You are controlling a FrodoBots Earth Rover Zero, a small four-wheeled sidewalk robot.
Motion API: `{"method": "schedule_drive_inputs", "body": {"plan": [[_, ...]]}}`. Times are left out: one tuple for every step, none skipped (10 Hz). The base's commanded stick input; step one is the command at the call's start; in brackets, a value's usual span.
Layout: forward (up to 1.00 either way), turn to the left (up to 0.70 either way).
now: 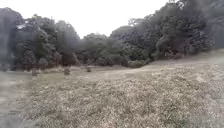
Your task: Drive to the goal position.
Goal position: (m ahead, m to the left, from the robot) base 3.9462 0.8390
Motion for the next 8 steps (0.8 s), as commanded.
{"method": "schedule_drive_inputs", "body": {"plan": [[0.0,0.0],[0.0,0.0],[0.0,0.0],[0.0,0.15],[0.0,0.3],[0.0,0.45],[0.18,0.38],[0.36,0.31]]}}
